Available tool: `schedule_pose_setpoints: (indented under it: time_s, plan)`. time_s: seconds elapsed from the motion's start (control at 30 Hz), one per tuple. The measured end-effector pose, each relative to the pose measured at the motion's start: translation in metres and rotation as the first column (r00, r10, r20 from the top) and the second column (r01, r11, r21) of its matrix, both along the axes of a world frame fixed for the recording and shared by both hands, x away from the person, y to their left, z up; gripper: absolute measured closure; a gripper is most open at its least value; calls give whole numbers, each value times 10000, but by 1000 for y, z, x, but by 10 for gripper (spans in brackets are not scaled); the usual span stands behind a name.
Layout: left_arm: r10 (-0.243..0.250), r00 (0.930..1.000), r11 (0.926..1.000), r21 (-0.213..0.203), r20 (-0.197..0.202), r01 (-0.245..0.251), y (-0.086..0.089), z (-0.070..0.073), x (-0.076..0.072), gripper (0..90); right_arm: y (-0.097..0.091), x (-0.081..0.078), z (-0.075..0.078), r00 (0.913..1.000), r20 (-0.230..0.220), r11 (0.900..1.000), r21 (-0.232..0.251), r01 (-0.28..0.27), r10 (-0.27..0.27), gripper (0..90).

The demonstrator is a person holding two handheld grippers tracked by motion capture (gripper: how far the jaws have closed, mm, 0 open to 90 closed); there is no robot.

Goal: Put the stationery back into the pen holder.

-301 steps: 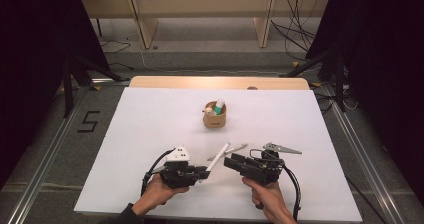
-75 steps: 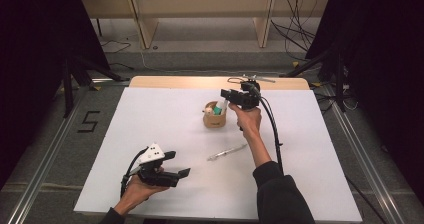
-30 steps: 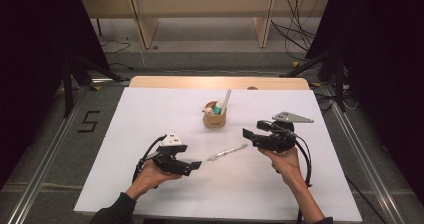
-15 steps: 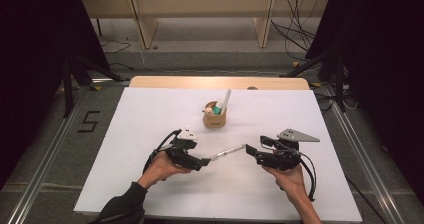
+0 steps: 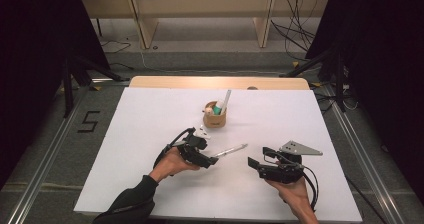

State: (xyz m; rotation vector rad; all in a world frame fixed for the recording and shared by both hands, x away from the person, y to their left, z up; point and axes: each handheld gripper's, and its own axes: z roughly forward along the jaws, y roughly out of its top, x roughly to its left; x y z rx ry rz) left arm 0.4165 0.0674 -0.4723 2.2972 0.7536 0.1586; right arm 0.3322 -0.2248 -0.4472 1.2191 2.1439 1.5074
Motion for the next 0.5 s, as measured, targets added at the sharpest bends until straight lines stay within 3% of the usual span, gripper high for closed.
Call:
schedule_pose_setpoints:
  time_s: [0.33, 0.5]
  plan:
    - [-349, 9993, 9980, 519, -154, 356, -17, -4, 5, 424, 0, -14, -5, 10000, -27, 10000, -69, -62, 62, 251]
    - [-549, 9985, 9958, 732, -2, 547, -20, -5, 6, 494, -2, -17, -6, 9999, -78, 10000, 6, -93, 93, 254]
